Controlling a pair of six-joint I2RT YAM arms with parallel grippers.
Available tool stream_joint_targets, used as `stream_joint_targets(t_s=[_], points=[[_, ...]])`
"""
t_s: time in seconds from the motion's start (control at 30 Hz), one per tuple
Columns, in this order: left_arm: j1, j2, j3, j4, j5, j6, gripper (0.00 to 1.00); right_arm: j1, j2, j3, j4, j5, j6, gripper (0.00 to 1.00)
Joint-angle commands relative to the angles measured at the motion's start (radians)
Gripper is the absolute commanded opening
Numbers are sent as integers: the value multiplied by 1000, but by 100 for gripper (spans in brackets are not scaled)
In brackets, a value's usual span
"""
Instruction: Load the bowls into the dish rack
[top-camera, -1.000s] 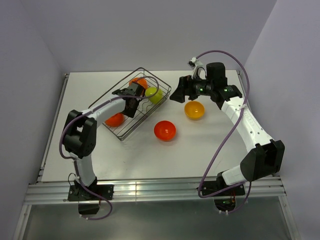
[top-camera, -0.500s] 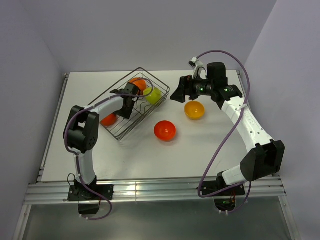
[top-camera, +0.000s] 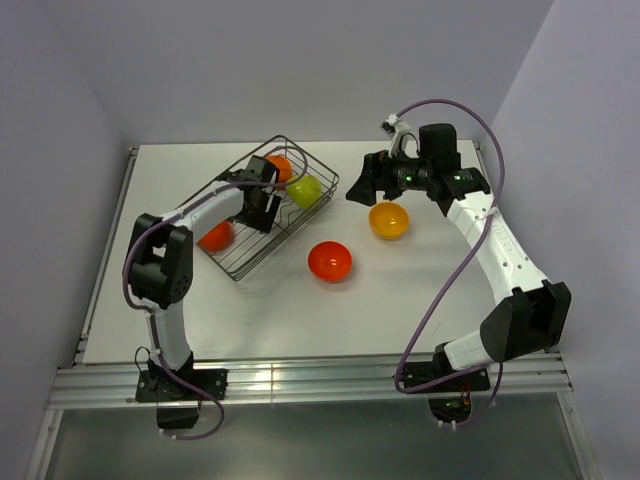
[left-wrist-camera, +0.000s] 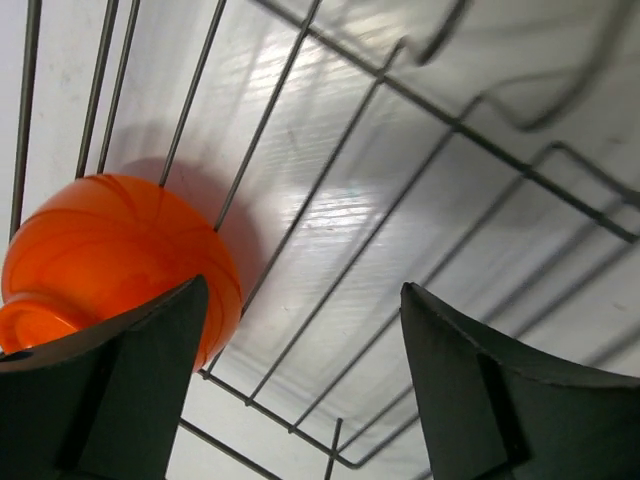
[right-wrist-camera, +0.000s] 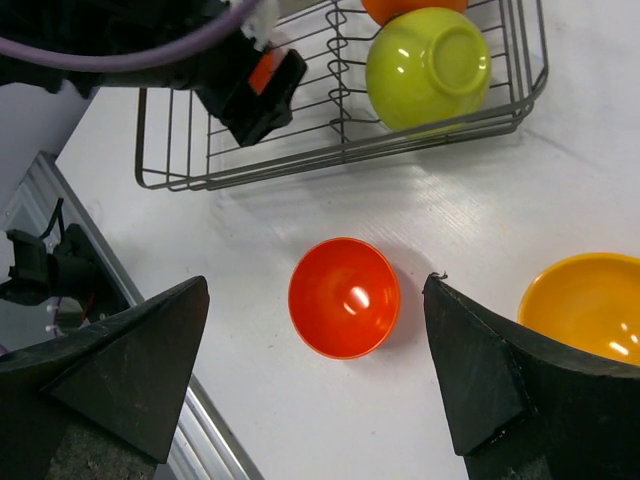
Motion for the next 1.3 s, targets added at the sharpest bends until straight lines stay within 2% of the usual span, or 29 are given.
stream_joint_targets(t_s=[0.0, 0.03, 0.1, 0.13, 0.17, 0.27, 0.3, 0.4, 0.53, 0.77, 1.03, 1.27], points=[[6, -144, 69, 52, 148, 20, 87, -32, -14, 58, -28, -7, -34, 95], [9, -190, 77, 63, 188, 23, 94, -38, -14, 61, -34, -8, -41, 95], [23, -236, 80, 92, 309, 17, 100, -55, -17, 60, -62, 6, -76, 95], [30, -281, 80, 118, 355, 13, 99, -58, -25, 57, -68, 18, -88, 94], [52, -301, 81, 132, 468, 9, 100, -60, -26, 49, -91, 32, -103, 94], [98, -379, 78, 188, 604, 6, 100, -60, -31, 31, -144, 76, -155, 90], [107, -394, 78, 200, 694, 3, 99, -61, -31, 25, -154, 113, -172, 89], [136, -460, 65, 235, 782, -17, 99, -60, -16, 2, -175, 199, -177, 87], [147, -522, 14, 284, 833, -33, 100, -67, 70, 21, -203, 383, -173, 84], [150, -605, -121, 369, 771, -88, 99, -127, 251, 55, -183, 515, -128, 81], [149, -612, -155, 366, 767, -85, 100, -167, 415, 121, -148, 589, -97, 78], [149, -611, -176, 375, 748, -88, 100, -172, 504, 121, -122, 553, -80, 66]])
